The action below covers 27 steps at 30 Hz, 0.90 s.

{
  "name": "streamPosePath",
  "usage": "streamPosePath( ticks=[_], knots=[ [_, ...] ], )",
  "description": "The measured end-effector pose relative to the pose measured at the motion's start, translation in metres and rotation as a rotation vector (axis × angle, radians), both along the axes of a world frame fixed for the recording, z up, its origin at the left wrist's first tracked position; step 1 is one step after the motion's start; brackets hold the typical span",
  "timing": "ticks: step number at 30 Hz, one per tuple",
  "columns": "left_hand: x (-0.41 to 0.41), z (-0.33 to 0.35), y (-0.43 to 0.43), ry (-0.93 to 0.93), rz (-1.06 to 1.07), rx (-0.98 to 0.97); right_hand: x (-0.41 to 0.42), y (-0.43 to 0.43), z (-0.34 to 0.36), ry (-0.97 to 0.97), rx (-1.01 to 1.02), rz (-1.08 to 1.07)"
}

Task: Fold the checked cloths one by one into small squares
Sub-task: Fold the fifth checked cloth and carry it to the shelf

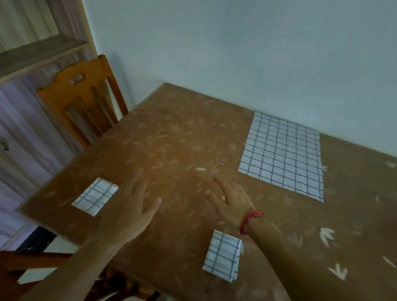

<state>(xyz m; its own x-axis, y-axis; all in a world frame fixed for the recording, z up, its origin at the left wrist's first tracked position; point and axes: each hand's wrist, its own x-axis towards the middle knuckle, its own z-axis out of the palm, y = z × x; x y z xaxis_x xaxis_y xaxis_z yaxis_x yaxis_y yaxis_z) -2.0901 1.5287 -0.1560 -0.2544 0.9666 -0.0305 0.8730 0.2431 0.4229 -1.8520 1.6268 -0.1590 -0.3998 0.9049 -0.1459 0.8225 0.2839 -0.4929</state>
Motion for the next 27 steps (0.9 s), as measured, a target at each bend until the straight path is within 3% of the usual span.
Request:
streamPosePath(
  ticks=[16,27],
  knots=[
    [0.166,0.037,0.029,0.139,-0.434,0.091,0.204,-0.071,0.040,-0.136,0.071,-0.289],
    [0.213,0.022,0.052,0.151,-0.561,0.069,0.247,-0.064,0.029,-0.186,0.043,-0.372]
  ],
)
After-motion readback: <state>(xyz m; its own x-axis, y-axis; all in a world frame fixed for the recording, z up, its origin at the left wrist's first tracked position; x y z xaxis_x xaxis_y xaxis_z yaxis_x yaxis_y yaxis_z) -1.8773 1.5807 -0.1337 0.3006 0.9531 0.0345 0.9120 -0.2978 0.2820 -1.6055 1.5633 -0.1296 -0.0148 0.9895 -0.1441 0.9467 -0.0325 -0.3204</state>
